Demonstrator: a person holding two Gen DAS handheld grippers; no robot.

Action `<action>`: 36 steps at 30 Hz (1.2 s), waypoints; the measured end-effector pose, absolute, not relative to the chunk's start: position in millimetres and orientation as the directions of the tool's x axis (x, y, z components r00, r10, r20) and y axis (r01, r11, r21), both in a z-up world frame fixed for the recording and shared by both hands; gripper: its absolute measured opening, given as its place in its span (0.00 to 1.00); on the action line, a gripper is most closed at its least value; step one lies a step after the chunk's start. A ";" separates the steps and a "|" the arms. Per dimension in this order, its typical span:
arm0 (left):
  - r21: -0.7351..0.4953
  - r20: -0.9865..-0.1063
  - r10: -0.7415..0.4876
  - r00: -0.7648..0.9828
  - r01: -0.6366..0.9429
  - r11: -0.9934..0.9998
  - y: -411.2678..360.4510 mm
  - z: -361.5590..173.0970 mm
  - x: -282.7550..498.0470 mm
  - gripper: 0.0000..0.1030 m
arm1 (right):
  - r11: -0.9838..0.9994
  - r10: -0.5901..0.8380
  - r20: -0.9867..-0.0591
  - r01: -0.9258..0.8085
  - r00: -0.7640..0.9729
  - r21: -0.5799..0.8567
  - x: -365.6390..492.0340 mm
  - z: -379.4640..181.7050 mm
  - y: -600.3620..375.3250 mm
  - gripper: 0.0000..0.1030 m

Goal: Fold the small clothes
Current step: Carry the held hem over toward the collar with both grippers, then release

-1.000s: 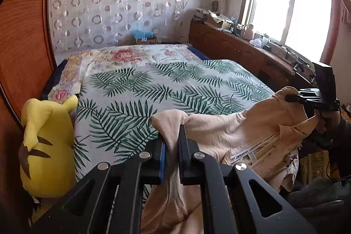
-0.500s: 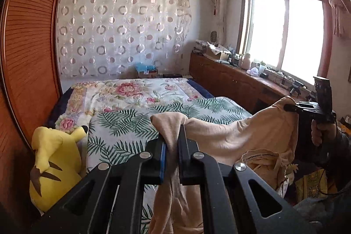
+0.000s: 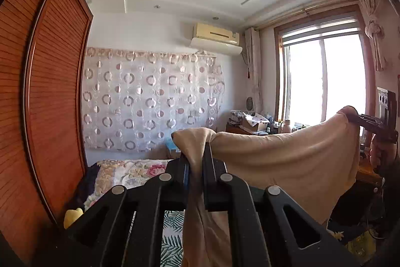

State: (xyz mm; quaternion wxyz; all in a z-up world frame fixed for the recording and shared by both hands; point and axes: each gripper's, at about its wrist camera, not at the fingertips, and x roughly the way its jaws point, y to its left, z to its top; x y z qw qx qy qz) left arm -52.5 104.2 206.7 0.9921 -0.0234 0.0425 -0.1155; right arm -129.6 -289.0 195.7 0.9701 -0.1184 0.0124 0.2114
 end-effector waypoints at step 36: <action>-0.009 -0.471 -0.048 0.881 0.049 0.999 101.4 16.5 257.0 0.09 | 0.917 0.182 -0.506 -0.332 0.843 -0.223 236.2 57.1 -189.9 0.10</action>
